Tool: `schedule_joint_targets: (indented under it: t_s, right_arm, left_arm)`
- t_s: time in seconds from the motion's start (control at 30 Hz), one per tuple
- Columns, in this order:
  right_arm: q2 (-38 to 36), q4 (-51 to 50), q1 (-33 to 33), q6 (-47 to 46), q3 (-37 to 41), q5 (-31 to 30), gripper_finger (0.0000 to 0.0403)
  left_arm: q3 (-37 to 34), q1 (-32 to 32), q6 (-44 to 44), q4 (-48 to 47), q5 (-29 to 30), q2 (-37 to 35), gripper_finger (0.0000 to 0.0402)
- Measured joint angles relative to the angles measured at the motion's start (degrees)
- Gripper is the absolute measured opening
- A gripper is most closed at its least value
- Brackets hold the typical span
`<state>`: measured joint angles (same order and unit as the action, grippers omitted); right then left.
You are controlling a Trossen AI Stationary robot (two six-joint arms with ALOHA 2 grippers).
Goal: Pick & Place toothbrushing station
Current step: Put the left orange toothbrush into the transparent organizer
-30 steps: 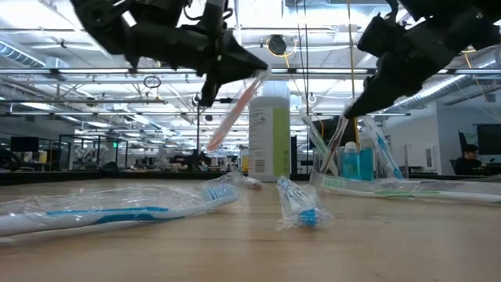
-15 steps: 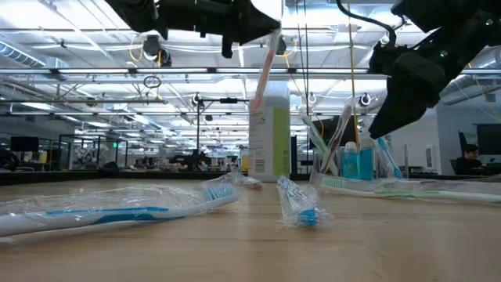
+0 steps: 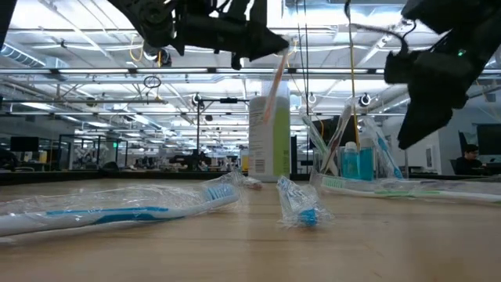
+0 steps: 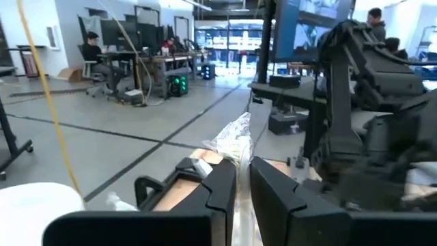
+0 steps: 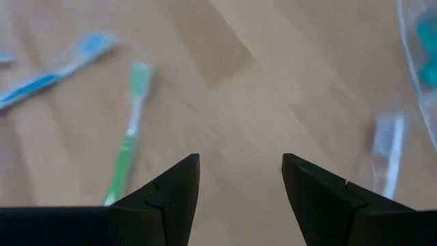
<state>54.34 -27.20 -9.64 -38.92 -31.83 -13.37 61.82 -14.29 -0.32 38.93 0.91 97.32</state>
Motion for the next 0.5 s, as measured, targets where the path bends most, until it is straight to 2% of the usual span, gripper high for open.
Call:
schedule_joint_targets:
  t_s: [0.17,0.27,0.37,0.5]
  right_arm:
    - [-9.4,2.7,-1.0,15.5,-0.5,-2.0,0.0201]
    - [-15.6,8.7,-0.7,23.5,-0.5,-11.2,0.0201]
    - [-19.1,19.3,-0.4,26.5,0.7,-20.2,0.0201]
    - [-19.6,38.0,-0.4,31.6,7.4,-19.6,0.0201]
  left_arm:
    - [0.0,-0.6,-1.2,1.0,-1.2,-0.4,0.0042]
    - [0.0,-0.5,-2.4,1.9,-6.3,-0.6,0.0042]
    - [0.0,-0.2,-3.2,2.4,-11.1,-0.6,0.0042]
    - [0.0,0.9,-3.2,3.7,-15.4,-0.6,0.0042]
